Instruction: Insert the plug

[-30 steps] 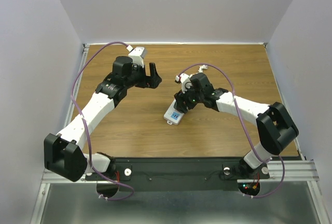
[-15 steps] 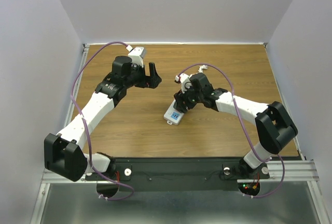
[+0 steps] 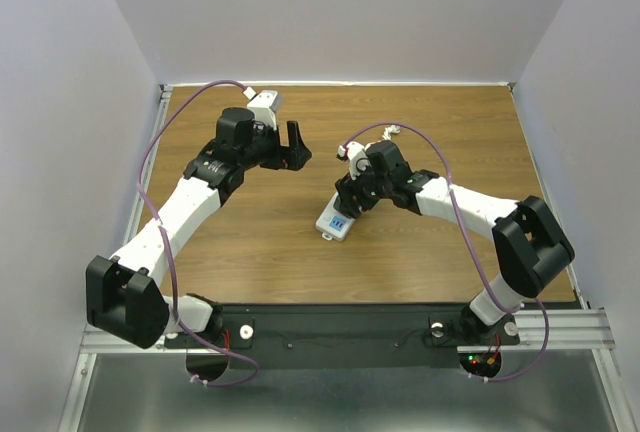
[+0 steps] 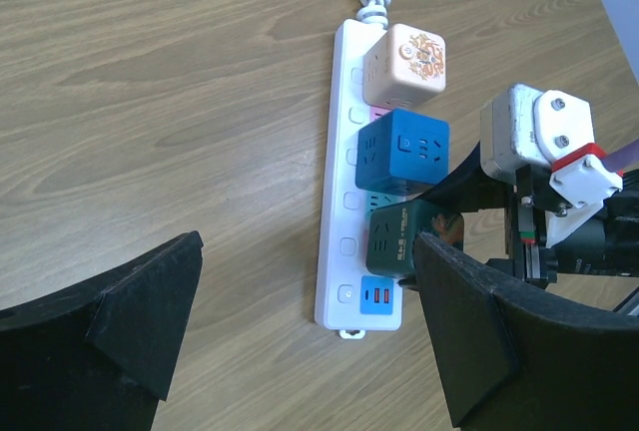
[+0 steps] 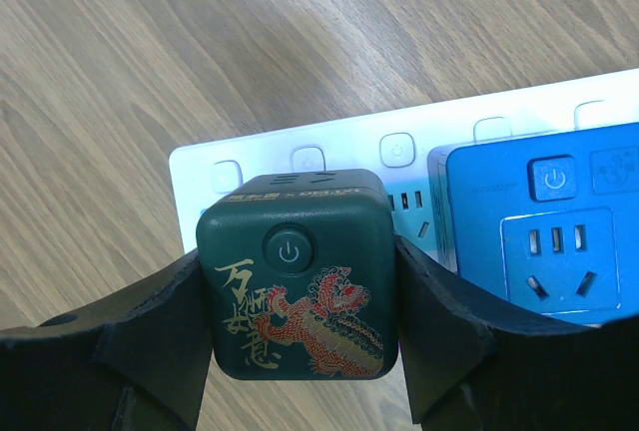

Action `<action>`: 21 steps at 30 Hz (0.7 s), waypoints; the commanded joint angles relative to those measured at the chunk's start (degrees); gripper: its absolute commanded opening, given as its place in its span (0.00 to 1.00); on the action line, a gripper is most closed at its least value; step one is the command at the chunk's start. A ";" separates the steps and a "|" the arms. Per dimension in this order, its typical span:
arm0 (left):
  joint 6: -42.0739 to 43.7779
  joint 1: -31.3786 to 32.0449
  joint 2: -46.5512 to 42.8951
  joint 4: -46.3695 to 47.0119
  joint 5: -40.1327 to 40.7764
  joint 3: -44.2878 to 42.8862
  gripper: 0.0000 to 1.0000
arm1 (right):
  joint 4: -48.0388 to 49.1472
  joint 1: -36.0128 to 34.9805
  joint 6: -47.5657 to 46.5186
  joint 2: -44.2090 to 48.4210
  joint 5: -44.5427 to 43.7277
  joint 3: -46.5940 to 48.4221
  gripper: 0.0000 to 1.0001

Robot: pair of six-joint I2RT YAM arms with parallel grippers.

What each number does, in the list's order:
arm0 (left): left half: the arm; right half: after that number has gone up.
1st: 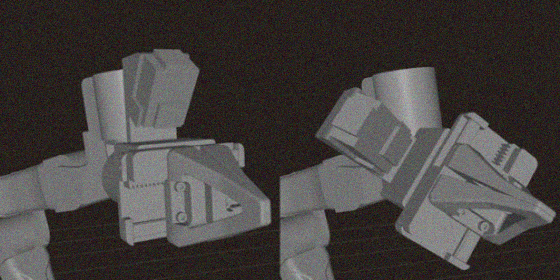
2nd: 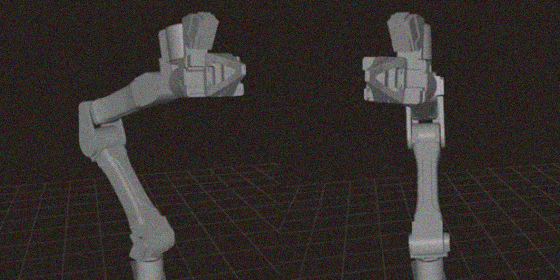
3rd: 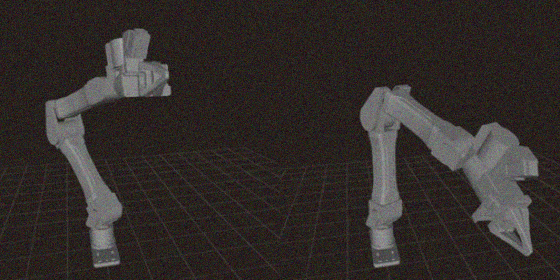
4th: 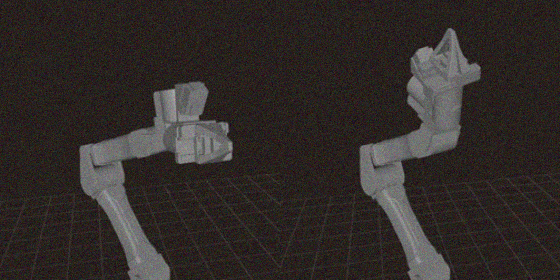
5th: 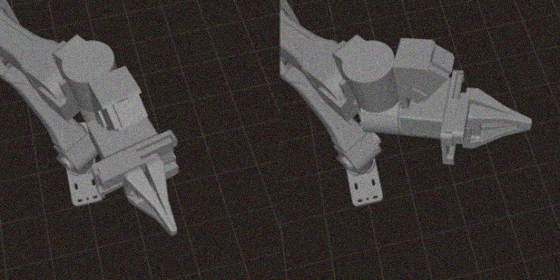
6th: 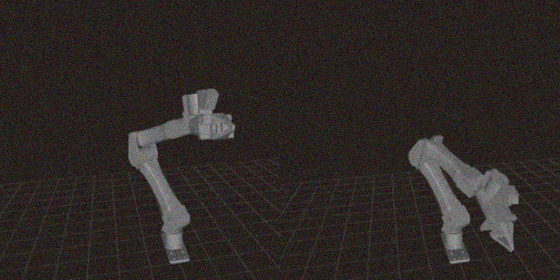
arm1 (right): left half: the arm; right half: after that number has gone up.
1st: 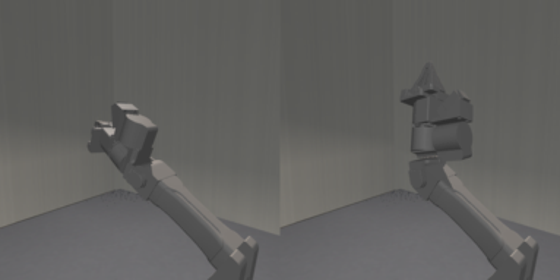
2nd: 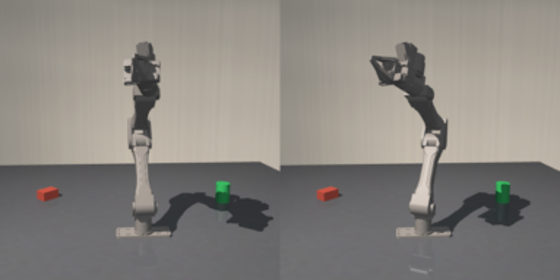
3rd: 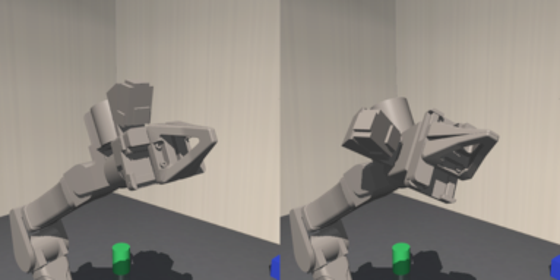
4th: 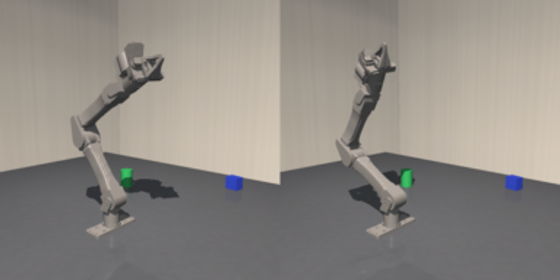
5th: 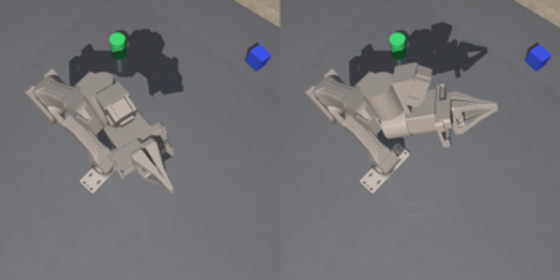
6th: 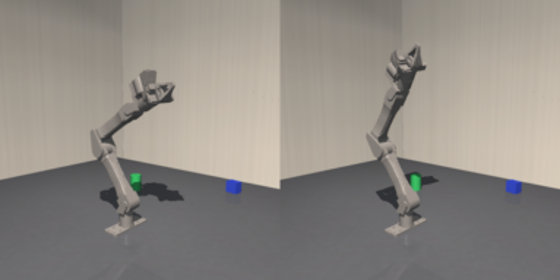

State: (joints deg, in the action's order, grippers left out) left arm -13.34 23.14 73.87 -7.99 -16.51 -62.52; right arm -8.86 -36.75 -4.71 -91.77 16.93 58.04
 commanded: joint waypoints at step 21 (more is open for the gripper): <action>0.16 -0.46 0.23 2.19 -2.38 -1.73 0.97 | 3.15 0.19 0.67 3.53 1.00 -1.88 0.00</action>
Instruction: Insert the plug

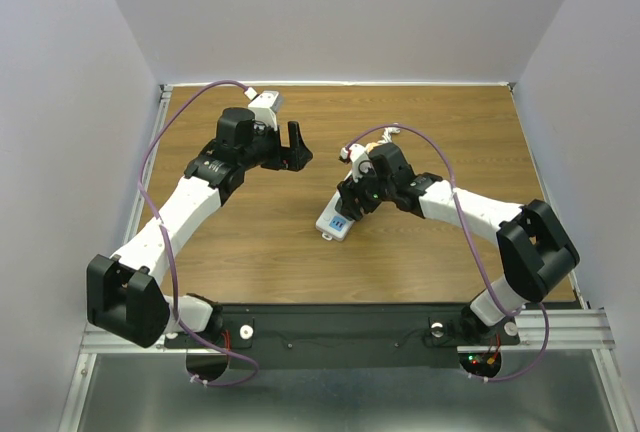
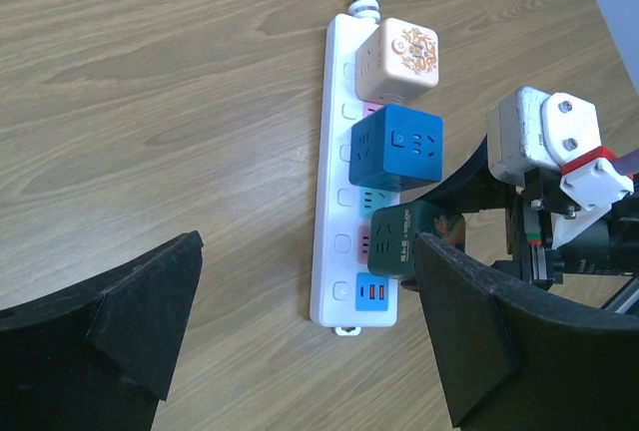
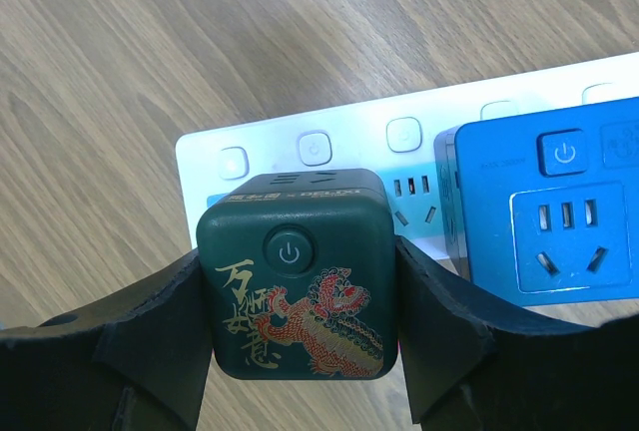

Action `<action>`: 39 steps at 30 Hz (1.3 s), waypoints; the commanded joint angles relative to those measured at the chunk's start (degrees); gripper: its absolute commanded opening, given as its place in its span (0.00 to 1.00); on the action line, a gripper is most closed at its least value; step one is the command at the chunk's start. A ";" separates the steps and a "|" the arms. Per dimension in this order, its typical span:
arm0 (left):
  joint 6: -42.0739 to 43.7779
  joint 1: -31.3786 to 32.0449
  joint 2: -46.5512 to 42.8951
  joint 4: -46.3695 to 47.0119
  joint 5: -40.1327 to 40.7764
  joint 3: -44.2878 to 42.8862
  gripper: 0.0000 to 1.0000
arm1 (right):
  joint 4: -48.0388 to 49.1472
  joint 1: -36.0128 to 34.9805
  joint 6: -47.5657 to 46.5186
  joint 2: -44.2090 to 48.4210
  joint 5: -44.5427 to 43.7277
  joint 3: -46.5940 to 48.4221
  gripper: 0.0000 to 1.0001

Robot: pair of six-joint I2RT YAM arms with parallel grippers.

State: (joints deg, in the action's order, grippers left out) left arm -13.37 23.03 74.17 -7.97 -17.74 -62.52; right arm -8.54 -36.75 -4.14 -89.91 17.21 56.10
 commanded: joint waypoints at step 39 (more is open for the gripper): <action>0.80 -0.35 -0.25 1.29 -1.51 -1.81 0.96 | -1.22 0.28 -3.07 -4.75 -3.24 3.93 0.00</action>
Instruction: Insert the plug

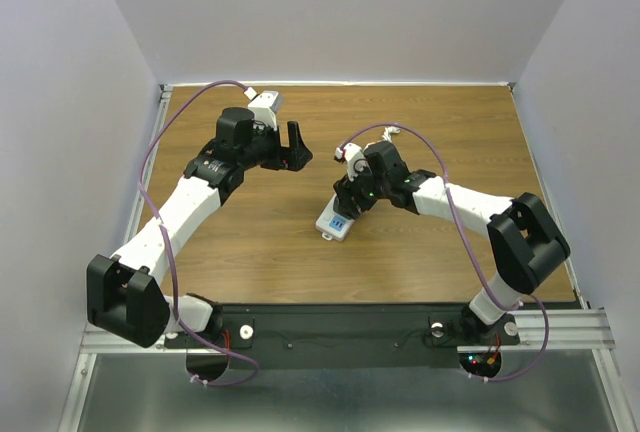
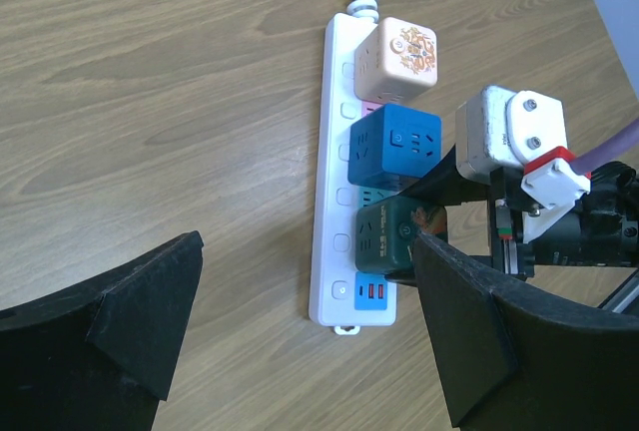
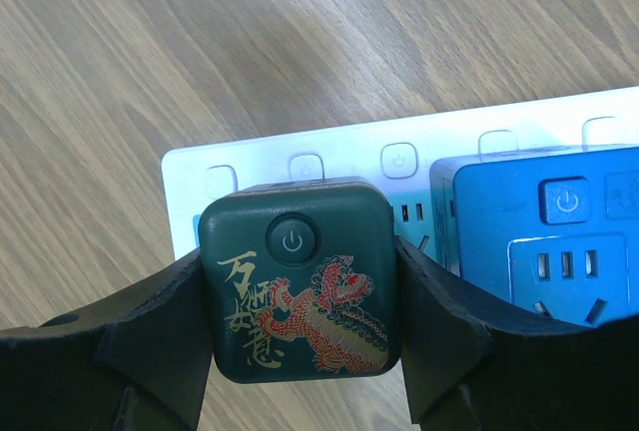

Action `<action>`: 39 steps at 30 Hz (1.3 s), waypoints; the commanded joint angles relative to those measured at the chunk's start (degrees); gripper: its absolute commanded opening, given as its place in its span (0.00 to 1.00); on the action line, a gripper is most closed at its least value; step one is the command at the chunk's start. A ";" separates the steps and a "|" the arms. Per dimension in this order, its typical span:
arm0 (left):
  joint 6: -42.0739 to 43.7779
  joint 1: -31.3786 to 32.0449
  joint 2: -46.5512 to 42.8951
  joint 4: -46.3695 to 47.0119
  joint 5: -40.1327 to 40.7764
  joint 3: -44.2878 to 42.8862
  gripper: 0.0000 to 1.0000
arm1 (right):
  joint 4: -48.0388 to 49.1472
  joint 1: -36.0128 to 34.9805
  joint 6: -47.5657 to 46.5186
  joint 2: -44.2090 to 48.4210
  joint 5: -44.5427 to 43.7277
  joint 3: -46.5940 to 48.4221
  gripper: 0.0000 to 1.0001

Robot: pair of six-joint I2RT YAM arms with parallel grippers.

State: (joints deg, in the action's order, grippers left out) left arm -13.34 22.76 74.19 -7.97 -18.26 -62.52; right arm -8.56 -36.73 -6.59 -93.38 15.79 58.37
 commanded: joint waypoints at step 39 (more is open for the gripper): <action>0.69 -0.18 -0.89 1.73 -0.99 -1.46 0.96 | 3.72 -2.82 10.10 -2.67 -11.57 -6.08 0.00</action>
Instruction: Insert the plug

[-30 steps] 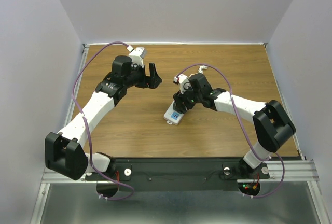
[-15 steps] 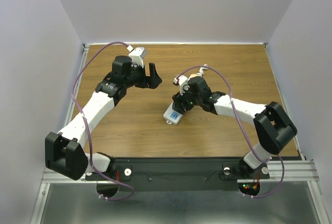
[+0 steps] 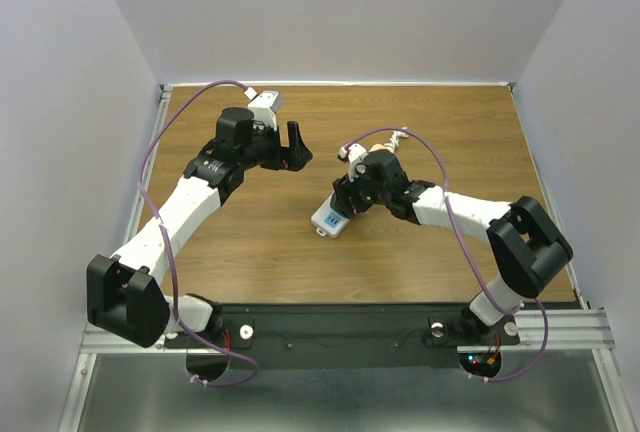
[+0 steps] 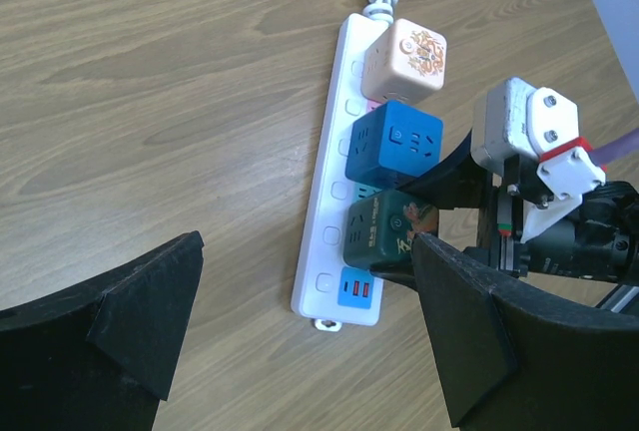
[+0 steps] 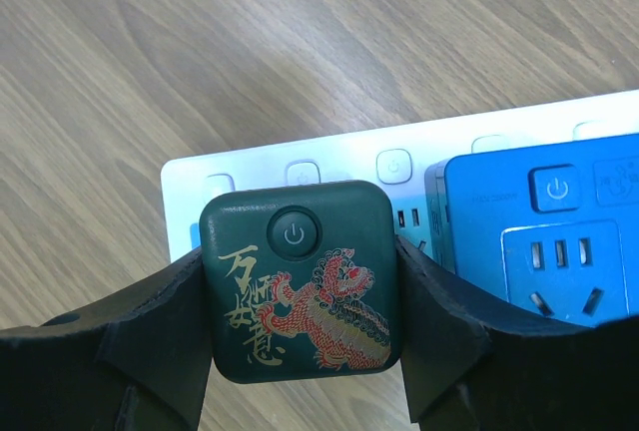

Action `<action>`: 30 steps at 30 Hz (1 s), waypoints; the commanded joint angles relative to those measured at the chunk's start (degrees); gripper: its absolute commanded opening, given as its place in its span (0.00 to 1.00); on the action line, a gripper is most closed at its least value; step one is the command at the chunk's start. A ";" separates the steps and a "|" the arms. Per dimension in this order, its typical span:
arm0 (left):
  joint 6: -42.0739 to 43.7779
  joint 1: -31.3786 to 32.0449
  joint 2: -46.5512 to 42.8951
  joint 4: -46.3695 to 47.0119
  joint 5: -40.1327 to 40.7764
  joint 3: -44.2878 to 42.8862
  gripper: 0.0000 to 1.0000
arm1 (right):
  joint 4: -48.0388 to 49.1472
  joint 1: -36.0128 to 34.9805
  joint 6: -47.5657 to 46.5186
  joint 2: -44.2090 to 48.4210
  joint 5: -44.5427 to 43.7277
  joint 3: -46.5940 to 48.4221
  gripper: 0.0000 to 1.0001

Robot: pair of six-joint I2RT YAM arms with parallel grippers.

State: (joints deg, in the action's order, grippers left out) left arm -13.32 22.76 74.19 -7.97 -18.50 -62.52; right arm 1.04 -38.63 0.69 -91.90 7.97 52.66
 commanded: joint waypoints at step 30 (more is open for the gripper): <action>0.67 -0.26 -2.21 2.17 -2.06 -1.02 0.96 | -9.39 -7.86 8.01 -15.69 -15.08 4.13 0.00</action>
State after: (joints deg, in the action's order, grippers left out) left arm -13.32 22.76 74.17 -7.97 -19.55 -62.52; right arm 4.10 -46.24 6.98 -103.15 -7.11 62.11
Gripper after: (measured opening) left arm 0.966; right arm 0.660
